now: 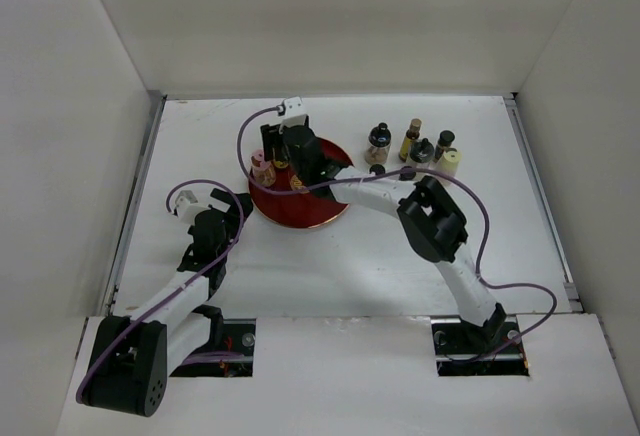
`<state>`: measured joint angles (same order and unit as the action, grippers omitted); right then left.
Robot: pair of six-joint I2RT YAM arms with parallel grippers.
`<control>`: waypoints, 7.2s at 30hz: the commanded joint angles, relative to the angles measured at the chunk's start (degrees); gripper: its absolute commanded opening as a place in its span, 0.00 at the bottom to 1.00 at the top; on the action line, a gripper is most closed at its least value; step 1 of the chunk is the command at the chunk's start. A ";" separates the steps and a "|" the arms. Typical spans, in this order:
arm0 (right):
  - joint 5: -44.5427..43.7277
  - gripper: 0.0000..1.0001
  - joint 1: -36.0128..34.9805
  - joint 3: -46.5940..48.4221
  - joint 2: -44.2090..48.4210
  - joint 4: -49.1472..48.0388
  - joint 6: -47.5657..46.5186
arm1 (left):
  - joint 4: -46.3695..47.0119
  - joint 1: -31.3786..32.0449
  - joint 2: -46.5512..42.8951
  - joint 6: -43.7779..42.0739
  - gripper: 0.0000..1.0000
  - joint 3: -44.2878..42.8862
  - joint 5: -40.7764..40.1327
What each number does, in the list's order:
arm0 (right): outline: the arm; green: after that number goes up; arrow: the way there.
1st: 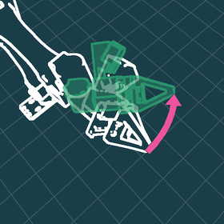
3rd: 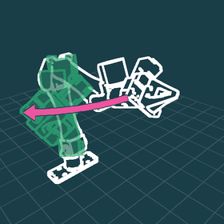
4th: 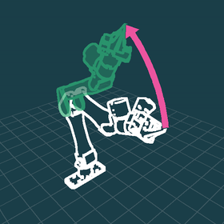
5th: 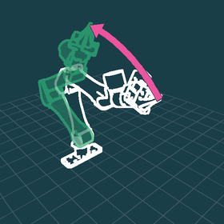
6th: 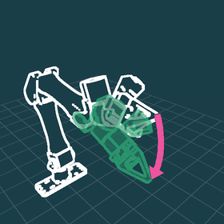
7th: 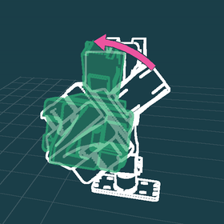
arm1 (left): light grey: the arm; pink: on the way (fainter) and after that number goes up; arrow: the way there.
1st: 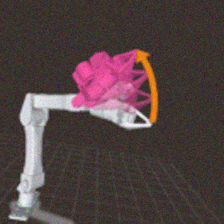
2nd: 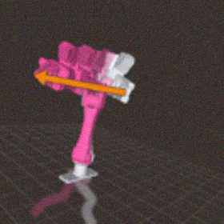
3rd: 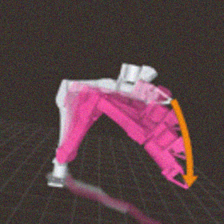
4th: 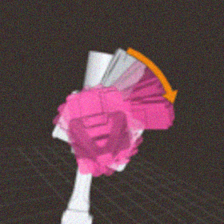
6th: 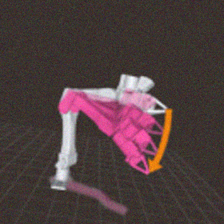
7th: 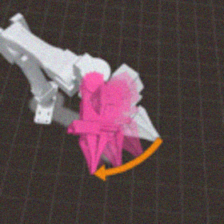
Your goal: Organize the condiment bottles
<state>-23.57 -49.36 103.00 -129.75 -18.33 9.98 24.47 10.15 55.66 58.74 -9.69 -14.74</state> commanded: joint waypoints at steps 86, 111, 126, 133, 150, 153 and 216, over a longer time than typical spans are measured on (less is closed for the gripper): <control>7.49 0.53 10.21 -9.66 14.89 1.45 6.90 | 7.44 1.76 -11.11 -3.28 1.00 3.37 -5.12; 7.66 0.86 8.98 -6.66 10.73 1.45 10.85 | 6.91 -0.27 -4.94 -0.21 1.00 2.75 -0.82; 3.80 0.56 16.98 -46.91 46.60 8.74 6.90 | 6.91 -0.18 -4.24 0.06 1.00 2.49 -0.29; 5.29 0.74 16.98 -48.60 44.68 9.28 6.37 | 7.00 0.17 -3.36 0.06 1.00 2.22 -0.11; 5.56 0.63 16.72 -45.87 38.00 9.80 6.11 | 7.35 0.26 -3.19 0.06 1.00 2.22 -0.02; 5.38 0.60 16.71 -45.52 37.38 9.45 5.93 | 7.52 0.26 -2.14 0.06 1.00 2.05 0.15; 2.75 0.78 10.12 -24.49 24.61 -0.21 6.37 | 7.96 0.52 -1.87 -0.03 1.00 2.05 0.42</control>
<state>-20.14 -39.07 80.99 -115.07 -13.54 15.46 29.78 10.57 54.17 58.50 -6.39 -14.48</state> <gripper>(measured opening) 0.782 0.997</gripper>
